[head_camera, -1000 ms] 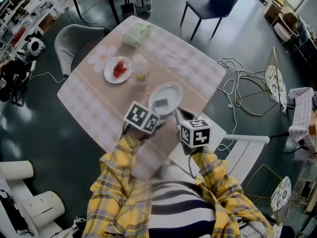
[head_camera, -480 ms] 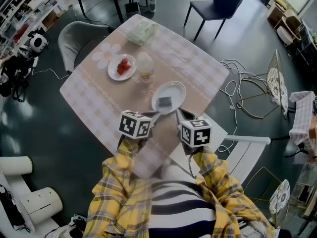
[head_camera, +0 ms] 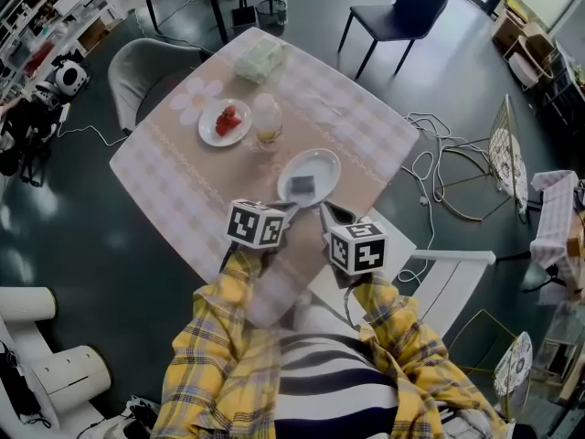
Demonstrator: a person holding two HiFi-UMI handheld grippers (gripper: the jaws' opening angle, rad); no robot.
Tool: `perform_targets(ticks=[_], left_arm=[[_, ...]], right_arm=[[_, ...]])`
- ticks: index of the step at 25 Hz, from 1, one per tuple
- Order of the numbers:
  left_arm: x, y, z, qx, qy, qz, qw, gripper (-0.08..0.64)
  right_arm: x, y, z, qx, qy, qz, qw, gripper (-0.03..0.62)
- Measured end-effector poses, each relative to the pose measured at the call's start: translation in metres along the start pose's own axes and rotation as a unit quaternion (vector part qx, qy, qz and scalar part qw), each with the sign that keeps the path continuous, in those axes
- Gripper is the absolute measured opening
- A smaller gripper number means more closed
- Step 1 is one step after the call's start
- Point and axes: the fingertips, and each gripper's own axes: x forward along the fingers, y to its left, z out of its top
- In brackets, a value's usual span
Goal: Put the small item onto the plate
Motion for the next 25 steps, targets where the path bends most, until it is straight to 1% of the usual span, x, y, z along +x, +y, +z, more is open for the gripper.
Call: perform_targets(ticks=[3,8,13,16,19,25], left_arm=[[-0.003,0.003,0.005,0.002,-0.017,0.015,0.9998,0.005],[-0.01,-0.003,0.004,0.003,-0.05,0.019,0.9985,0.004],[-0.034,-0.013,-0.003,-0.01,-0.104,0.015,0.9944,0.004],[-0.05,-0.021,-0.011,-0.02,-0.126,0.014,0.9917,0.003],[-0.064,-0.031,-0.022,-0.012,-0.134,0.015,0.9909,0.003],[-0.085,-0.048,-0.044,0.01,-0.133,0.017,0.9909,0.003]], right_arm=[[-0.005,-0.007,-0.003,0.003,-0.002,-0.007,1.0,0.002],[-0.011,-0.01,-0.006,0.0,-0.004,-0.018,1.0,0.002],[-0.021,0.008,-0.016,-0.005,-0.004,-0.02,1.0,0.002],[-0.029,0.021,-0.021,-0.01,-0.006,-0.019,1.0,0.002],[-0.036,0.031,-0.026,-0.006,-0.01,-0.018,1.0,0.002],[-0.051,0.052,-0.039,-0.002,-0.012,-0.023,1.0,0.002]])
